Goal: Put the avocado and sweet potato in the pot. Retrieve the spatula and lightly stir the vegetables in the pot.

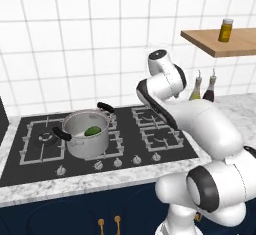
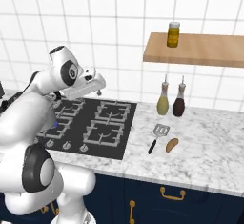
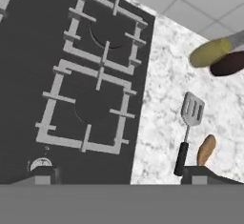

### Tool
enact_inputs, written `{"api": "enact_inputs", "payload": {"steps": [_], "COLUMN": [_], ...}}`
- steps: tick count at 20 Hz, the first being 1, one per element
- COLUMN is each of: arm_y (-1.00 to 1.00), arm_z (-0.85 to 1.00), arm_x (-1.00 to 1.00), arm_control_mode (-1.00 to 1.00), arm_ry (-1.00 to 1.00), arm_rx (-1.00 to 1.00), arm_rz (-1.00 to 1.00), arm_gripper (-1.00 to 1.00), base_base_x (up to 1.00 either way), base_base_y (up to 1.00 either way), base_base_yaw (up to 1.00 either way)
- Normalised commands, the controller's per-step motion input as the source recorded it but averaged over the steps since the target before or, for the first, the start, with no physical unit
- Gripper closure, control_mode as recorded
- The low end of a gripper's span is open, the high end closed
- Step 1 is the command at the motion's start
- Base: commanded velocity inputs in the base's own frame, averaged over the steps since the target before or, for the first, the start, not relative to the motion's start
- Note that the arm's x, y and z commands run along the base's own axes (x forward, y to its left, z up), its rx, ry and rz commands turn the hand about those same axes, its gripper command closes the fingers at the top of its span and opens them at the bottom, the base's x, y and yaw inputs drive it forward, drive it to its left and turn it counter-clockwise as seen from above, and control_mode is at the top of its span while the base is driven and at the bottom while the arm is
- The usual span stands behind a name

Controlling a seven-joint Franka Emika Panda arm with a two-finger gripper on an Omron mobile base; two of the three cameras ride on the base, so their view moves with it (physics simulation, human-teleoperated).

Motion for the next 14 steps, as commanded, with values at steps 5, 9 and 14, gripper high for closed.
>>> {"api": "enact_inputs", "payload": {"steps": [5, 9, 14], "arm_y": [-1.00, -1.00, -1.00], "arm_z": [-0.71, -0.38, -0.04], "arm_x": [-0.22, -0.28, -0.32], "arm_control_mode": [-1.00, -1.00, -1.00], "arm_ry": [-0.13, -0.34, -0.11], "arm_rx": [0.17, 0.26, 0.28], "arm_rz": [-0.37, -0.21, -0.24], "arm_gripper": [-1.00, -1.00, -1.00], "base_base_x": [0.00, 0.00, 0.00], "base_base_y": [0.00, 0.00, 0.00], "base_base_yaw": [0.00, 0.00, 0.00]}}
